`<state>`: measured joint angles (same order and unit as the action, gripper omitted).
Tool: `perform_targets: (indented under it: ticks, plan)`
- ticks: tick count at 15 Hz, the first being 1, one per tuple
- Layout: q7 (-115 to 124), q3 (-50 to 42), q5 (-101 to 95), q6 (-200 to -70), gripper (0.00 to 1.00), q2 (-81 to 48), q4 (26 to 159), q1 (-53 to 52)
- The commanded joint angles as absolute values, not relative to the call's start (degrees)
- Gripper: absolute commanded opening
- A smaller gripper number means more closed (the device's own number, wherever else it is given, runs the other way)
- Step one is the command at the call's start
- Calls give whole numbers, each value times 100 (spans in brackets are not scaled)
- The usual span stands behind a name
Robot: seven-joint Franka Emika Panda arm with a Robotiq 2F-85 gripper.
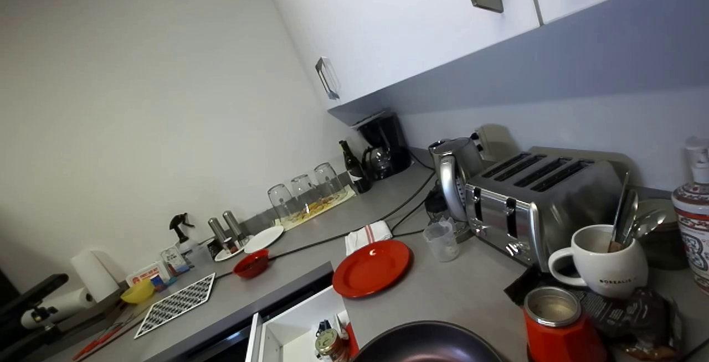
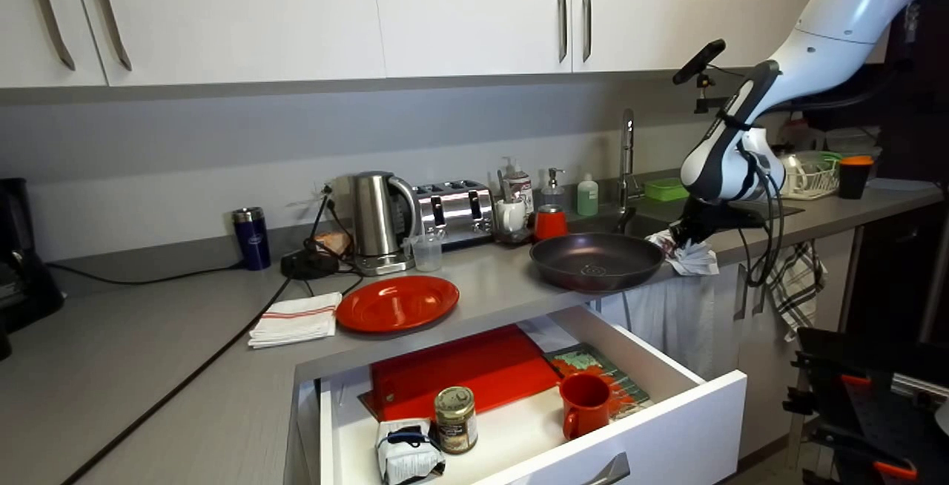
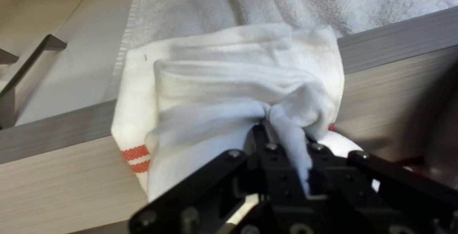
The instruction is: Use the tea towel to wipe the edge of the sink in the front
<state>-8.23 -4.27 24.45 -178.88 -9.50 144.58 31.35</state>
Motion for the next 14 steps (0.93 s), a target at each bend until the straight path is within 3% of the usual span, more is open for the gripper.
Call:
perform_targets:
  ticks: [1,14]
  plan:
    - [-816,-668,2518,-17637,6,-1333,14087,3476]
    - [-244,-1201,2851,-16387,6,-1979,12689,4424]
